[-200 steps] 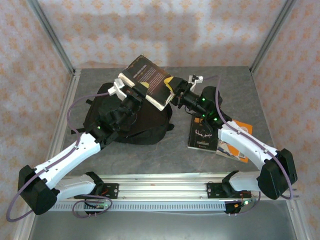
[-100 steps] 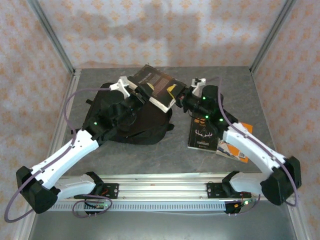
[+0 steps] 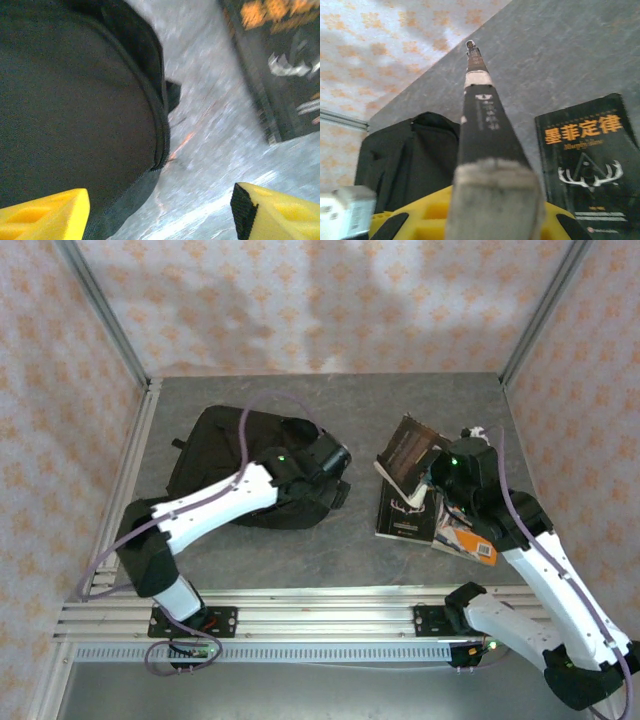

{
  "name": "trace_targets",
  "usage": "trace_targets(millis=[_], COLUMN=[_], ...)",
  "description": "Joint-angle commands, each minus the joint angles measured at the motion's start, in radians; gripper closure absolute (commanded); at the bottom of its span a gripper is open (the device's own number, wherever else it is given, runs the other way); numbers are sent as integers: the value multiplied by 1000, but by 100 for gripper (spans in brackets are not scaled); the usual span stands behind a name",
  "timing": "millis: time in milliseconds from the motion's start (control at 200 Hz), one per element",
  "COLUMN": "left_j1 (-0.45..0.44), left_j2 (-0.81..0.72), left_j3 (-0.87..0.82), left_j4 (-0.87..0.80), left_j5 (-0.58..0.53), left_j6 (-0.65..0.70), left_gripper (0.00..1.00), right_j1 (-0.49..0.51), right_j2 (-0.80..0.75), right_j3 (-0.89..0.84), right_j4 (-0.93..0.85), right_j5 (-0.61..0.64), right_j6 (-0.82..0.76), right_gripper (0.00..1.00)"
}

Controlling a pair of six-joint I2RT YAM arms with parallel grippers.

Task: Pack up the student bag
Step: Rotate the book, then open the student bag at the center of the table.

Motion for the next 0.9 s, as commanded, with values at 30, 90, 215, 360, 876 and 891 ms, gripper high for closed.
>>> trace_targets(millis=[30, 90, 215, 360, 876, 891], left_j1=[4, 3, 0, 0, 79, 85], left_j2=[48, 74, 129, 169, 48, 34], left_j3=[84, 96, 112, 138, 114, 109], left_j4=[-97, -86, -75, -83, -83, -79], left_j5=[-74, -60, -42, -117, -103, -95], left_j6=[113, 121, 132, 145, 117, 111], left_gripper=[24, 24, 28, 41, 100, 100], right_j1=[-1, 0, -2, -2, -2, -2], right_j2=[-21, -26, -39, -38, 0, 0], right_j3=[-13, -25, -47, -61, -47, -45], right_j4=[-41, -38, -31, -17, 49, 55], right_j5=[52, 49, 45, 20, -42, -49], right_j6=[-40, -33, -26, -32, -94, -97], right_gripper=[100, 100, 100, 100, 100, 100])
